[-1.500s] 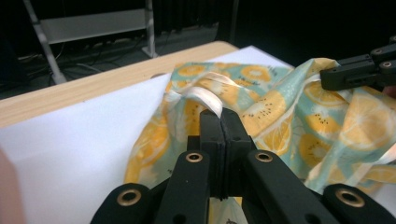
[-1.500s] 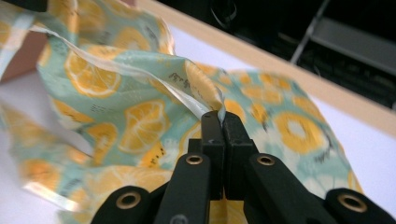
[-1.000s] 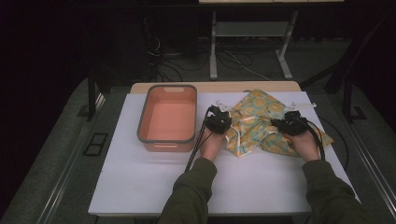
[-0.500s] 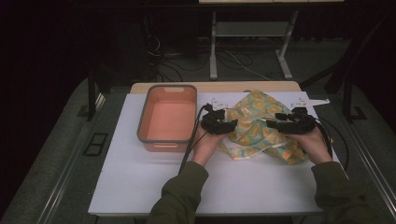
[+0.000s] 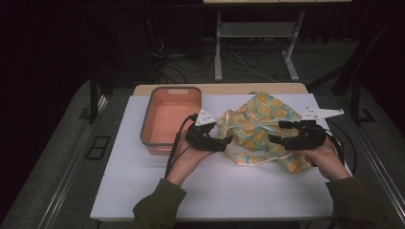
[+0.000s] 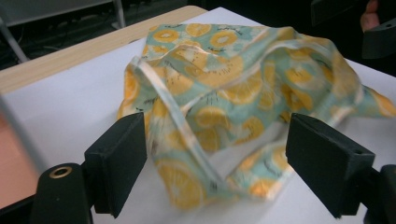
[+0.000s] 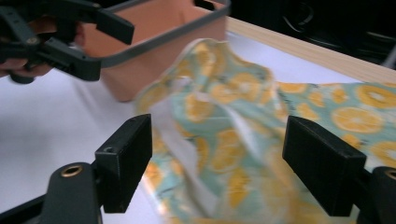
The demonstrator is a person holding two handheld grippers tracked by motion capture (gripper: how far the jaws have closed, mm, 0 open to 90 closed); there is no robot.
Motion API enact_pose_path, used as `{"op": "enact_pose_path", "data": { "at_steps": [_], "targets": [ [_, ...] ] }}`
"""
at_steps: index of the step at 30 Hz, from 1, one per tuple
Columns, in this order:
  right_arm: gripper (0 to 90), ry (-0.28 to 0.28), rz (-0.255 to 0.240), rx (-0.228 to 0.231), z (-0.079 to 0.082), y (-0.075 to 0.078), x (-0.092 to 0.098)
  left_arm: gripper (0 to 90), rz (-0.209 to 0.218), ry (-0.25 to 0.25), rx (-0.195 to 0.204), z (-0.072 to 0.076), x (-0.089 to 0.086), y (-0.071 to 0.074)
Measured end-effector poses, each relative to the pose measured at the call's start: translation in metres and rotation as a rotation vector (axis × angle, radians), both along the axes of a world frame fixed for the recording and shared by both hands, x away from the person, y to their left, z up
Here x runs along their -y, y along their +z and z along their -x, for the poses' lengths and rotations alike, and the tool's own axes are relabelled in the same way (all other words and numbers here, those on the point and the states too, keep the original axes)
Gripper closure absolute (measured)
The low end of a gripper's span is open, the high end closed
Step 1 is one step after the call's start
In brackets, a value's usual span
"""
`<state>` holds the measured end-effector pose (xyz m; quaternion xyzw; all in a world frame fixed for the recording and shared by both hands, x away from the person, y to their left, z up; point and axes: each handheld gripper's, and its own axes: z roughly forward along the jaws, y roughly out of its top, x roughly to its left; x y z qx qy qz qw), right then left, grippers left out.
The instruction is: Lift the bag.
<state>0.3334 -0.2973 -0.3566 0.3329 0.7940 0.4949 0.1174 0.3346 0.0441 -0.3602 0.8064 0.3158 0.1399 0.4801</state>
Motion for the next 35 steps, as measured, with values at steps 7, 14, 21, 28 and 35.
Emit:
{"op": "enact_pose_path", "data": {
  "at_steps": [7, 14, 21, 28, 35],
  "targets": [
    [20.0, 0.046, -0.003, 0.006, 0.023, -0.014, -0.009, 14.4, 0.007, -0.063, 0.002, 0.028, -0.045, -0.011],
    [17.8, 0.035, 0.011, 0.027, 0.04, -0.038, -0.007, 12.0, 0.013, -0.067, 0.014, 0.048, -0.085, -0.027],
    [16.1, 0.025, 0.024, 0.023, 0.055, -0.062, -0.003, 8.2, 0.006, -0.082, 0.017, 0.061, -0.11, -0.048],
    [14.3, -0.004, 0.044, 0.009, 0.064, -0.078, 0.005, 0.0, -0.013, -0.072, -0.035, 0.062, -0.123, -0.065],
    [14.3, 0.003, 0.058, 0.008, 0.064, -0.08, 0.003, 0.0, -0.011, -0.069, -0.04, 0.06, -0.124, -0.067]
  ]
}}
